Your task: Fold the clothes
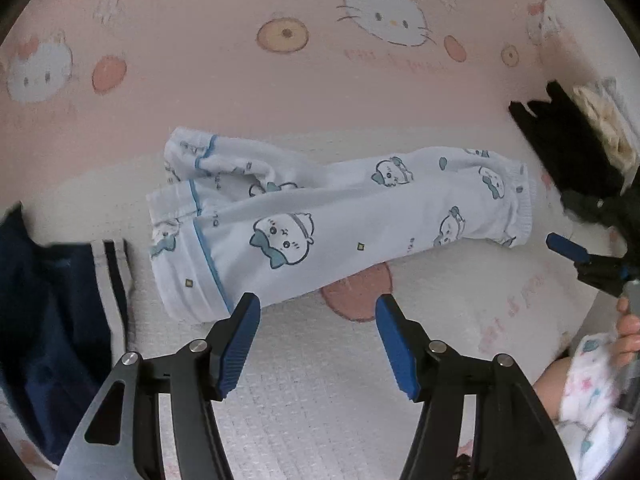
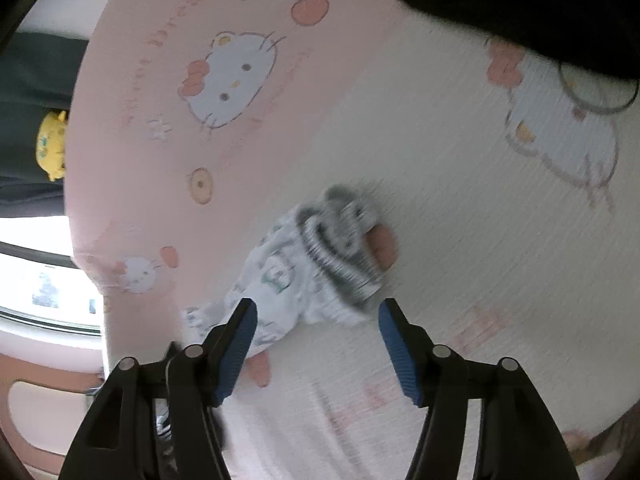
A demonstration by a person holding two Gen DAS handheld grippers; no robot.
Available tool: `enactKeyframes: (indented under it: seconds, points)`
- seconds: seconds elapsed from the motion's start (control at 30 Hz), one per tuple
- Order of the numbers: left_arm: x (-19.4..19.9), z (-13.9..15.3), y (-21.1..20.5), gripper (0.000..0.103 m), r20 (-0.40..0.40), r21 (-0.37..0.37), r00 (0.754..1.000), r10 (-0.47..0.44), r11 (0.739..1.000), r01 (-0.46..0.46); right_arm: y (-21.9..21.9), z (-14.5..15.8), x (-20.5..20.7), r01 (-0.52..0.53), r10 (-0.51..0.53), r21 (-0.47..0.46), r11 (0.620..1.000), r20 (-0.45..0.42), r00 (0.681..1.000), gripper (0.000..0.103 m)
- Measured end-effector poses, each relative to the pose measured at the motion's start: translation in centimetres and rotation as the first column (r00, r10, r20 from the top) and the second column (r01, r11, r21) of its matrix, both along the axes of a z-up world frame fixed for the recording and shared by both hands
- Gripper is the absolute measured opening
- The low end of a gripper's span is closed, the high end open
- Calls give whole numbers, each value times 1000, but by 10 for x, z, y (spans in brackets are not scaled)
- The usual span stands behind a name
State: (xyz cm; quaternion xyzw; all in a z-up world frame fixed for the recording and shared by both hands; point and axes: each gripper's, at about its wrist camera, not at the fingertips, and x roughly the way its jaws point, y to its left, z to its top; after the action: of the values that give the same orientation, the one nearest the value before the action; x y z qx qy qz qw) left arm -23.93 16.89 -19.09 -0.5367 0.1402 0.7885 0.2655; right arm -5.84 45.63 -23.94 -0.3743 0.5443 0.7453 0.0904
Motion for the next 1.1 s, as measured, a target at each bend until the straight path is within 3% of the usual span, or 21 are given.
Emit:
enactKeyframes:
  seconds: [0.23, 0.37, 0.5, 0.63, 0.7, 0.8, 0.9, 0.97, 1.1]
  points:
    - [22, 9, 23, 57, -115, -95, 988, -107, 991, 97, -14, -25, 4, 57, -69, -195, 979, -55, 996, 72]
    - [33, 4, 51, 57, -215, -211, 956, -200, 965, 155, -15, -43, 8, 146, -177, -333, 932, -65, 982, 76]
    - [53, -2, 84, 57, -312, -350, 883, -352, 906, 237, -17, -60, 12, 226, -250, -403, 887, -7, 968, 78]
    - [71, -18, 100, 57, -365, -482, 777, -513, 818, 314, -17, -68, 11, 287, -315, -427, 858, 4, 949, 81]
    - [81, -30, 105, 57, -385, -546, 716, -583, 769, 332, -17, -70, 7, 296, -321, -420, 858, 12, 947, 90]
    - [90, -49, 110, 57, -403, -632, 626, -668, 698, 337, -17, -72, 2, 281, -310, -417, 864, -1, 951, 94]
    - [91, -53, 110, 57, -423, -675, 554, -717, 657, 335, -17, -72, -1, 262, -291, -408, 875, -9, 957, 96]
    - [84, -54, 107, 57, -420, -677, 540, -730, 648, 350, -17, -72, -1, 260, -293, -413, 873, -16, 956, 99]
    - [70, -53, 110, 57, -418, -654, 542, -729, 656, 378, -14, -74, -7, 262, -303, -427, 866, -29, 952, 100]
